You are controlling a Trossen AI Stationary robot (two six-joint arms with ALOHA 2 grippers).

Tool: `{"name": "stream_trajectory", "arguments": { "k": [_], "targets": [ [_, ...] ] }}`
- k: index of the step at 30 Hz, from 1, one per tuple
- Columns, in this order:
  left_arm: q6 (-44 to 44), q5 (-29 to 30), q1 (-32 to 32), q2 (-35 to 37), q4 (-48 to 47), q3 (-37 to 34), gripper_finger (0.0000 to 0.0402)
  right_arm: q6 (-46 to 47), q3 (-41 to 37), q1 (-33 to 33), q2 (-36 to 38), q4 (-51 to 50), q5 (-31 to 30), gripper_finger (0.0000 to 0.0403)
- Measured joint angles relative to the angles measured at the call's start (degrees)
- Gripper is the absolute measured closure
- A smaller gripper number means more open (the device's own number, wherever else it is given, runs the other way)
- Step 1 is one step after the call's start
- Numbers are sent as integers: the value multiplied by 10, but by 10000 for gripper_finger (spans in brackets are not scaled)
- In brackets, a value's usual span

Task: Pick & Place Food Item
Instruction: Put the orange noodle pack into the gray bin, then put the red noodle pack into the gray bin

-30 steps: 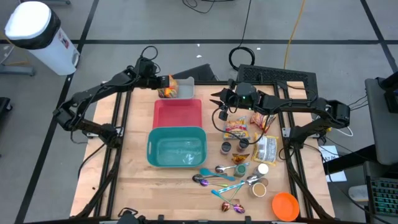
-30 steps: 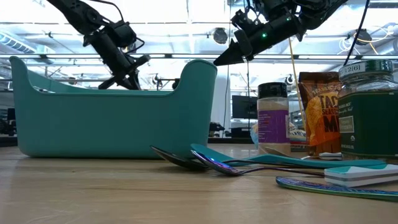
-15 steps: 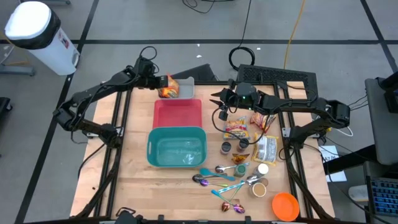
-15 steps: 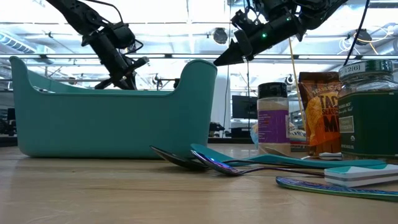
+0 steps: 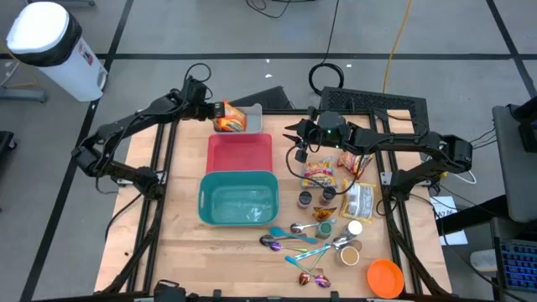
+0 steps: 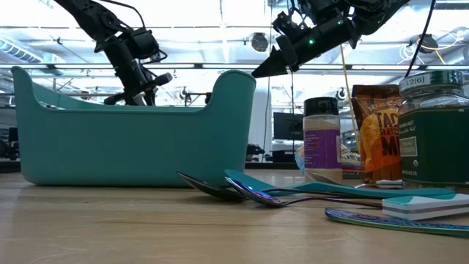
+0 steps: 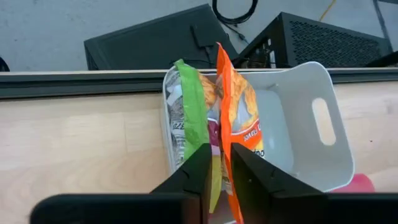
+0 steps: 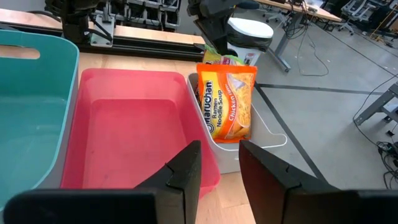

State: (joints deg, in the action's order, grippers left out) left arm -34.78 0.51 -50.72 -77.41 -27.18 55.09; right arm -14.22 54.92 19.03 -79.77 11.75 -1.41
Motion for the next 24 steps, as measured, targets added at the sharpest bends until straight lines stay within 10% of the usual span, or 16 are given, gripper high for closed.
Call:
{"name": "stream_trajectory", "arguments": {
  "k": [24],
  "targets": [
    [141,-86,12,133,65,60,282,52,0,-19,152,-204,-3,303]
  ]
}}
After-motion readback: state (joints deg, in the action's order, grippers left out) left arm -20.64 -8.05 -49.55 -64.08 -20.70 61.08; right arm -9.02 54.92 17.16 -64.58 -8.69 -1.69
